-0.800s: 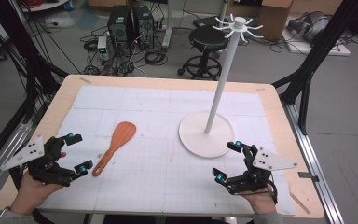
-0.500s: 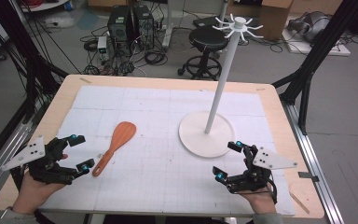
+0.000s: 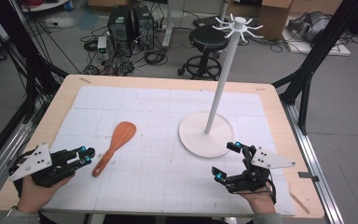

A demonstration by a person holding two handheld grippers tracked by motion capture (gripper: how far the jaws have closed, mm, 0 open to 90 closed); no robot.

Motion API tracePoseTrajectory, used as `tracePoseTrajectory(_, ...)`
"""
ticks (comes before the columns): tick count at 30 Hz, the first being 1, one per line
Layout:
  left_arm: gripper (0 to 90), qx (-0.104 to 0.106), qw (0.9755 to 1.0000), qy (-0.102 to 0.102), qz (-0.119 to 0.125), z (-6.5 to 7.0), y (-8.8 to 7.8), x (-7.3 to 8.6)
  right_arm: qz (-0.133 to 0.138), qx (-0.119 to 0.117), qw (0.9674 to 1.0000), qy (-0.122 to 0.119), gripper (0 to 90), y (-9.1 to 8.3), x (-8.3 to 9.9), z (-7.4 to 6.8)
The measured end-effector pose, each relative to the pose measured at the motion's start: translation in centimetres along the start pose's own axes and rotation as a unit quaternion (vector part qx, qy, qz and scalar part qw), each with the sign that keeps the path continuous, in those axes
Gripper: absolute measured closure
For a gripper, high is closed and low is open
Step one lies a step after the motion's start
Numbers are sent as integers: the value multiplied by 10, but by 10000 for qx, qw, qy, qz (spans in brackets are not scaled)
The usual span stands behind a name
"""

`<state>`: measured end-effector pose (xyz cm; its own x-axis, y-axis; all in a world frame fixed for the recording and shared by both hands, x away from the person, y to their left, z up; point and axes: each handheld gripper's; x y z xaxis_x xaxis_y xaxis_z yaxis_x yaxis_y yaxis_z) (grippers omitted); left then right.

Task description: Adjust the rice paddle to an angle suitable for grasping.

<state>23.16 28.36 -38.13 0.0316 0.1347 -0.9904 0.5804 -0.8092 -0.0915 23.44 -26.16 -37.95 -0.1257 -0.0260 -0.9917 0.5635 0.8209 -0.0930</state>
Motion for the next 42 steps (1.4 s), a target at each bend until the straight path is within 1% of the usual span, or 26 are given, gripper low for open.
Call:
tracePoseTrajectory(2, 896, 31, 10000, -73, -9, 0, 0, 0, -6, 3, 10000, 4, 15, 0, 0, 0)
tracePoseTrajectory(3, 896, 56, 9998, -155, -57, 0, 0, 0, -17, 1, 10000, 15, 15, 0, 1, 0)
tracePoseTrajectory(4, 896, 80, 9995, -283, -142, -1, 1, 0, -30, 1, 10000, 24, 15, 0, 1, 0)
tracePoseTrajectory(5, 897, 96, 9991, -347, -213, -1, 2, 0, -41, 6, 10000, 17, 15, 0, 1, 0)
tracePoseTrajectory(7, 897, 133, 9988, -354, -309, -1, 3, 1, -60, 36, 10000, 10, 15, 1, 1, 0)
tracePoseTrajectory(9, 897, 154, 9985, -400, -350, -1, 4, 3, -59, 56, 10000, 3, 15, 1, 1, 0)
tracePoseTrajectory(12, 897, 126, 9983, -413, -391, -1, 5, 5, -55, 44, 10000, 16, 15, 0, 1, 0)
tracePoseTrajectory(13, 897, 80, 9978, -445, -486, -1, 6, 6, -53, 40, 10000, 13, 15, 1, 1, 0)
tracePoseTrajectory(14, 896, 62, 9977, -447, -514, -1, 6, 6, -54, 37, 10000, 8, 15, 1, 1, 0)
tracePoseTrajectory(19, 897, 76, 9976, -436, -541, -1, 6, 7, -64, 26, 10000, 36, 15, 1, 1, 0)
tracePoseTrajectory(21, 897, 32, 9971, -440, -617, -2, 7, 10, -78, 28, 10000, 45, 15, 1, 2, 0)
tracePoseTrajectory(22, 896, -9, 9968, -461, -658, -3, 8, 11, -80, 39, 10000, 41, 15, 1, 2, 0)
tracePoseTrajectory(23, 897, -68, 9965, -441, -703, -4, 8, 13, -66, 62, 9999, 44, 15, 1, 2, 0)
tracePoseTrajectory(24, 896, -68, 9965, -441, -703, -4, 8, 13, -66, 62, 9999, 44, 15, 1, 2, 0)
tracePoseTrajectory(27, 896, -189, 9949, -523, -845, -9, 6, 21, -45, 82, 9999, 73, 15, 0, 2, 0)
tracePoseTrajectory(28, 896, -260, 9938, -576, -910, -13, 4, 27, -16, 112, 9999, 52, 15, 0, 2, 1)
tracePoseTrajectory(29, 896, -260, 9938, -576, -910, -13, 4, 27, -12, 117, 9999, 61, 15, 0, 2, 1)
tracePoseTrajectory(31, 896, -308, 9927, -665, -962, -17, 2, 31, -30, 105, 9999, 64, 15, 0, 2, 1)
tracePoseTrajectory(32, 896, -376, 9916, -701, -1021, -21, -1, 34, -40, 95, 9999, 60, 15, 0, 3, 1)
tracePoseTrajectory(33, 896, -376, 9916, -701, -1021, -21, -1, 34, -40, 95, 9999, 60, 15, 0, 3, 1)
tracePoseTrajectory(34, 896, -419, 9905, -766, -1058, -24, -3, 37, -55, 85, 9999, 64, 15, 1, 3, 1)
tracePoseTrajectory(38, 896, -441, 9896, -805, -1108, -27, -5, 40, -57, 93, 9999, 63, 15, 1, 3, 1)
tracePoseTrajectory(40, 896, -448, 9886, -829, -1178, -27, -4, 42, -83, 77, 9999, 84, 15, 2, 4, 0)
tracePoseTrajectory(41, 896, -448, 9874, -823, -1278, -28, -1, 43, -86, 79, 9999, 66, 15, 2, 4, 0)
tracePoseTrajectory(42, 896, -448, 9874, -823, -1278, -28, -1, 43, -90, 73, 9999, 78, 15, 2, 4, 0)
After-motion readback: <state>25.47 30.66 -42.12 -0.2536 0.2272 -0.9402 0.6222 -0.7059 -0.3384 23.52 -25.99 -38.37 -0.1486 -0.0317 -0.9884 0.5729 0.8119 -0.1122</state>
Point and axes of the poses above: each handheld gripper's, and its own axes: y roughly forward along the jaws, x roughly out of its underside, z roughly to its right, and after that the axes turned 4 degrees about z, right-handed
